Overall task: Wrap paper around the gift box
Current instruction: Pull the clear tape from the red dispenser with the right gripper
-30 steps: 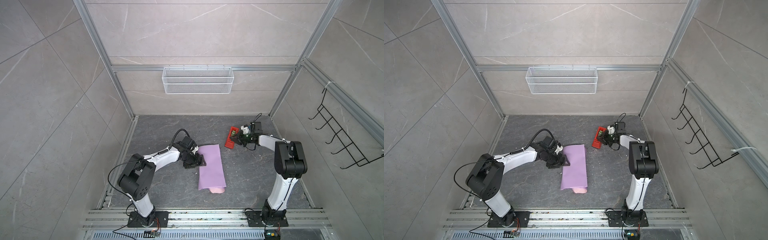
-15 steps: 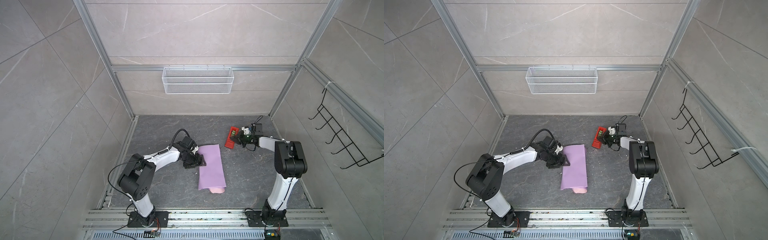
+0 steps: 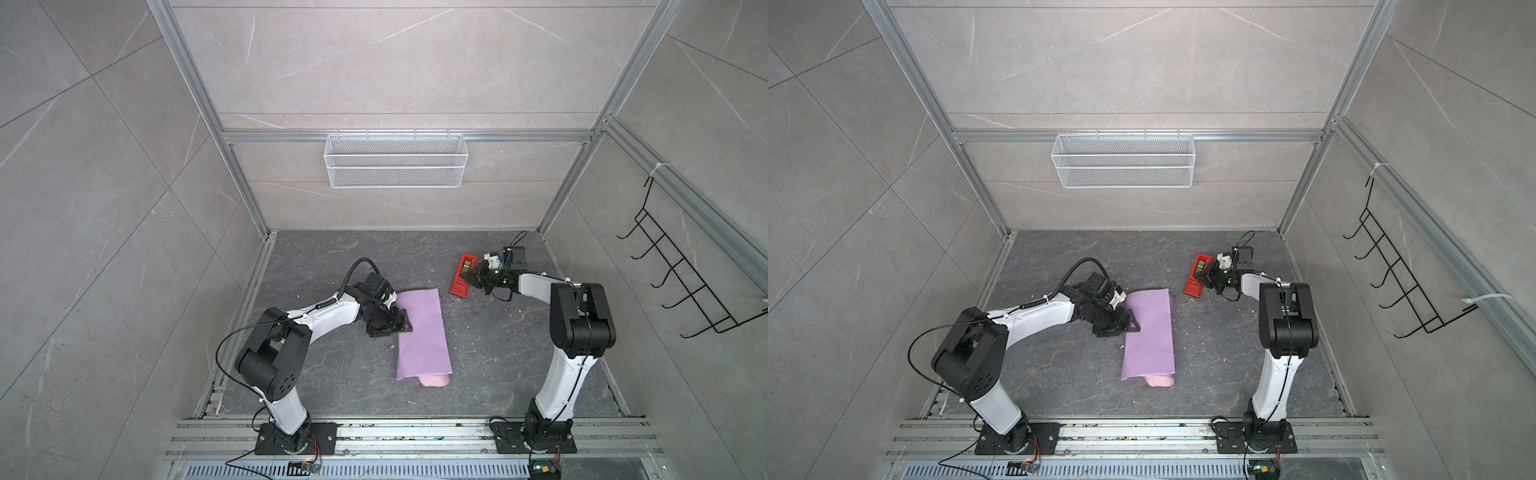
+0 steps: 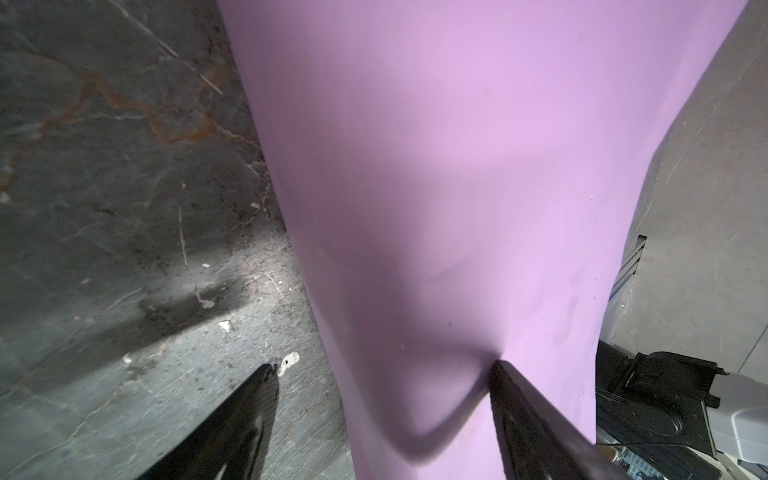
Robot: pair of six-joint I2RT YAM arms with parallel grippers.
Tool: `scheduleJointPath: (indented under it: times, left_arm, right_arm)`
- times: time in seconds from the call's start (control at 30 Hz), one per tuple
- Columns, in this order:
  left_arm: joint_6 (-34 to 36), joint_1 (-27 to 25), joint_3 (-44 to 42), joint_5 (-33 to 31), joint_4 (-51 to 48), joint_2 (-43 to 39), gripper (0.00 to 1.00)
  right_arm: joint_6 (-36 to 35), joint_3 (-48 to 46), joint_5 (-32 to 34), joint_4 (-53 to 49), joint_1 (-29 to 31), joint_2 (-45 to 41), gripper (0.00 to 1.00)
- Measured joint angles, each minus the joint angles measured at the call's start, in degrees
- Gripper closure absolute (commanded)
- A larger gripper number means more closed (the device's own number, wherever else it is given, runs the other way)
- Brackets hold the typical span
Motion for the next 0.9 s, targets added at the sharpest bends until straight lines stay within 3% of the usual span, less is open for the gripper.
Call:
scheduleJointPath:
  times: [0.9]
  left_arm:
    - [0.0,0.0,0.0,0.0,0.0,0.0,0.19]
  right_arm:
    - [4.0,-4.3,-1.4,5.2,0.6,-6.5,1.00]
